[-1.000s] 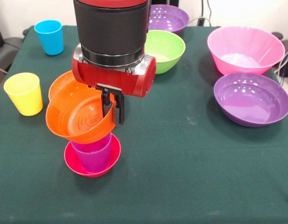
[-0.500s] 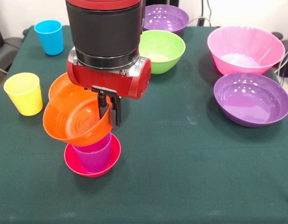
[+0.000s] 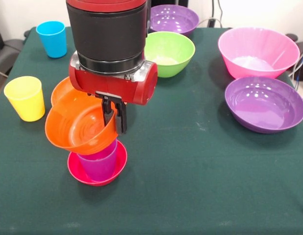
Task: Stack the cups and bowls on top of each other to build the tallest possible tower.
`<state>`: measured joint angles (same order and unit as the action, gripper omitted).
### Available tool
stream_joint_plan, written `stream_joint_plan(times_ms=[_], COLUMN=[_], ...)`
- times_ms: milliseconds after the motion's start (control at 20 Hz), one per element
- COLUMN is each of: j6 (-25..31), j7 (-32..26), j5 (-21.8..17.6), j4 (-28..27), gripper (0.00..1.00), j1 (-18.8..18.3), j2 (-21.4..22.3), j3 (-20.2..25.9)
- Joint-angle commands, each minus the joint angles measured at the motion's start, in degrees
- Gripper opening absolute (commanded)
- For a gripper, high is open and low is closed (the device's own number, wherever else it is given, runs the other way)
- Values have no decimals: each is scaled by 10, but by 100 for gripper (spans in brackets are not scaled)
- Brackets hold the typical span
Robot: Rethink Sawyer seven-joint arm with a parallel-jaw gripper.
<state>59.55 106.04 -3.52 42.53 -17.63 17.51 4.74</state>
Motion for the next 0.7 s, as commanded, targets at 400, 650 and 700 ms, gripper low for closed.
stream_joint_plan(times_ms=[400, 650, 700], j6=[-38, -41, -42], j7=[-185, -186, -187], j5=[-54, -58, -58], j4=[42, 48, 48], gripper=[0, 0, 0], j1=[-16, -18, -19], j2=[-21, -19, -19], j3=[74, 76, 77])
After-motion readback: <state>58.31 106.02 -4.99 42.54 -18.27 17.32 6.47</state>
